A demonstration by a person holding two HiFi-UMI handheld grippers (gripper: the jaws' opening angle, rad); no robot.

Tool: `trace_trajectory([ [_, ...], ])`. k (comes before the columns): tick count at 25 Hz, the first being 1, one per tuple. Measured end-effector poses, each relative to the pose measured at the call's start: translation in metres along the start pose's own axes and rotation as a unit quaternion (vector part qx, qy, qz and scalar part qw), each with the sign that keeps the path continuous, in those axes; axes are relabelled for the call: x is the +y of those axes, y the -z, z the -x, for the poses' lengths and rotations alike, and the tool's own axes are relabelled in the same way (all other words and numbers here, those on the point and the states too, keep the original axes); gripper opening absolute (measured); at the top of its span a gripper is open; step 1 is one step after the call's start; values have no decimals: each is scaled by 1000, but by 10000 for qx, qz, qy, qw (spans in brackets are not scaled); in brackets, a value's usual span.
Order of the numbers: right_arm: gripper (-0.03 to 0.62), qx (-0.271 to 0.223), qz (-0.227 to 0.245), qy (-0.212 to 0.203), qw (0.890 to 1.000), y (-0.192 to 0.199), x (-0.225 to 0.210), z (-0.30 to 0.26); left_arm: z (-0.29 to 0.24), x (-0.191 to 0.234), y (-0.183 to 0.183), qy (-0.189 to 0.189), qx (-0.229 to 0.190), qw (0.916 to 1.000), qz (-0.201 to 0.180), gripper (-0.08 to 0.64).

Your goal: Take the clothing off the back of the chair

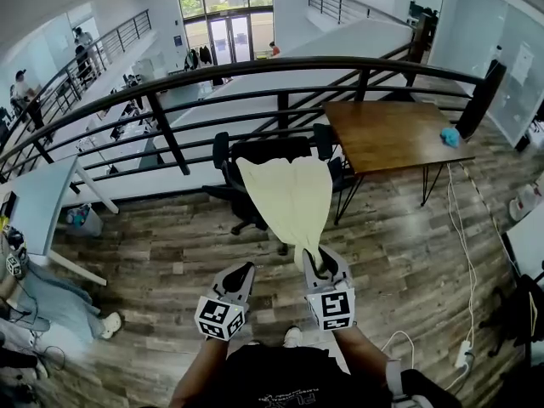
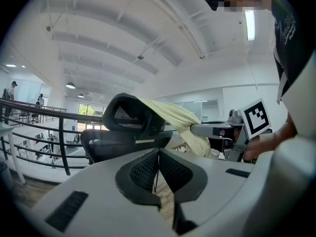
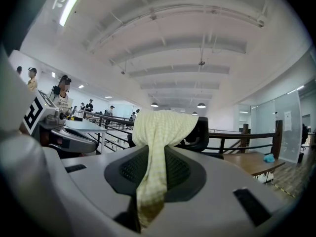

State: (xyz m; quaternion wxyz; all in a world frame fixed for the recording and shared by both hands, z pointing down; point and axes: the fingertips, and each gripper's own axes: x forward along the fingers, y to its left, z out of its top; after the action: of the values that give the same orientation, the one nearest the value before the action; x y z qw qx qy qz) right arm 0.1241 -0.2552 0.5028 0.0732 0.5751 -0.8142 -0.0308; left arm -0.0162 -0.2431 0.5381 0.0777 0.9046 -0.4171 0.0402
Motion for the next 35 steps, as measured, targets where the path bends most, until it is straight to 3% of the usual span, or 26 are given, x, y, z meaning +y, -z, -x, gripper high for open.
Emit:
trace_trajectory([
  [8,91,-81,-225,236,9994,-7,12,14,30,-1,10,115,44,9999,-36,12],
  [18,89,-21,-179,396,9991,-4,45,44,93,12,32,-122,-13,9998,176,12],
  [25,91,94,-12,331,9994,0,64,70,113,-10,30,-55,-133,9999,23,12],
  [35,91,106,26,290,9995,8,89,108,151,-31,54,-94,-31,9998,181,12],
])
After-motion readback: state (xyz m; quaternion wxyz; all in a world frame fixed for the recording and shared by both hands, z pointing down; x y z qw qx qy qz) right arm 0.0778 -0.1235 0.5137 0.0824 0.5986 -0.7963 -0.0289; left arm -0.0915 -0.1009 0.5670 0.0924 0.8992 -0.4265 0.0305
